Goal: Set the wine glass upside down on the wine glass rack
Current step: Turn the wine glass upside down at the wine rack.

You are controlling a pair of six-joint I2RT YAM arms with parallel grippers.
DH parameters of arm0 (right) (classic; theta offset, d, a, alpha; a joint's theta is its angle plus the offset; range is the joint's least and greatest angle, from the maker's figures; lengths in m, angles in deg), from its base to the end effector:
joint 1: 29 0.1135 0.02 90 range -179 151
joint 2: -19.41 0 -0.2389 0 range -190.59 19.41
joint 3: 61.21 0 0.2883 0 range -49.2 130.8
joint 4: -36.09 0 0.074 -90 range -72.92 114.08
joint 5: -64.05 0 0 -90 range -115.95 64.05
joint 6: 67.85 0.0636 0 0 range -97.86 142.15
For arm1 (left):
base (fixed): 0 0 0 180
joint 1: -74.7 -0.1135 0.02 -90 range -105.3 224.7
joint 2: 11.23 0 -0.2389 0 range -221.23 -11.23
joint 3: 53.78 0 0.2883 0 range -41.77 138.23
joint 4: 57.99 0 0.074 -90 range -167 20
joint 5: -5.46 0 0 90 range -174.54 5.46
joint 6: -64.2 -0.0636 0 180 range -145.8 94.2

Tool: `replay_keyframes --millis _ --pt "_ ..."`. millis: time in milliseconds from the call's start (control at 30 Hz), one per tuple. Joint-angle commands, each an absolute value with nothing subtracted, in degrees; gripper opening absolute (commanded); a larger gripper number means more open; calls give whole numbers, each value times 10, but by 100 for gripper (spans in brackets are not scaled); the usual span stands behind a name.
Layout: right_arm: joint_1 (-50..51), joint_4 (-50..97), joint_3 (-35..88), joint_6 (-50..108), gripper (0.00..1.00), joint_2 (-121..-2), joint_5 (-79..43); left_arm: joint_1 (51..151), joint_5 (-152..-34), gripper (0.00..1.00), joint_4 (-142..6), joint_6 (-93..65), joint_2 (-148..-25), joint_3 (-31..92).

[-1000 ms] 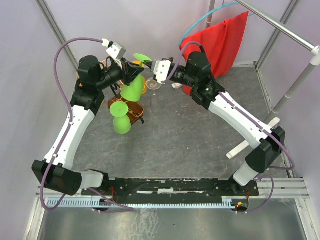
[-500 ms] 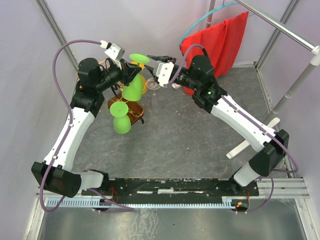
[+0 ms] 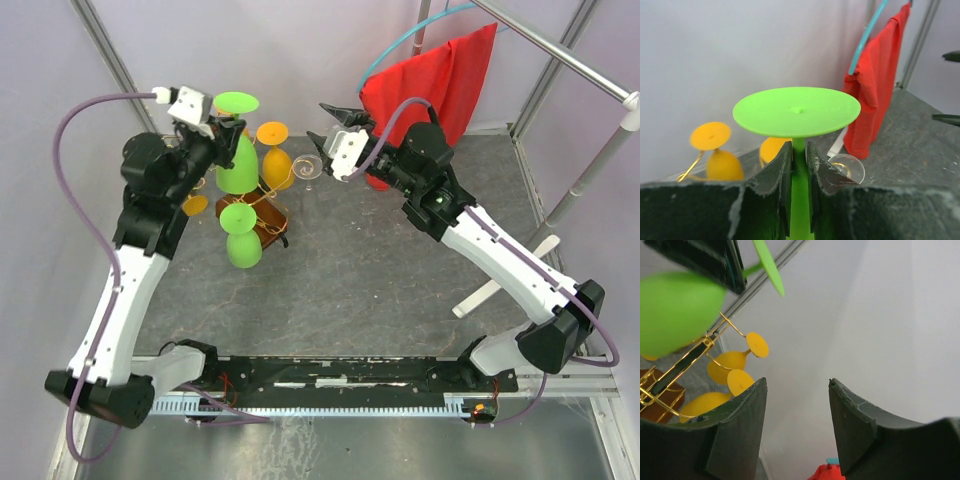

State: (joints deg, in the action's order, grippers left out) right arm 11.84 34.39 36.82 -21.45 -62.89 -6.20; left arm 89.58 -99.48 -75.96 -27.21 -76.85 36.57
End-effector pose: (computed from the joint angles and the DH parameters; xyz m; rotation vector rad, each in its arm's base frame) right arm 0.2851 0.2748 0.4609 -1.0973 0.7744 0.1877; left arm 0.3029 -0.0974 0.4676 0.4179 1.4073 -0.3808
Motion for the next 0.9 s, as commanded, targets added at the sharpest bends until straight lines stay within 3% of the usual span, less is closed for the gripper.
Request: replay_keyframes --millis 0,567,867 --pt "119 354 358 -219 61 -621 -99 894 -900 3 -799 -323 -685 346" --pt "116 349 334 -205 60 -614 -105 871 -793 3 -838 -298 -517 191" --pt "114 348 330 -203 60 -614 -99 871 -743 3 -869 -308 -470 192"
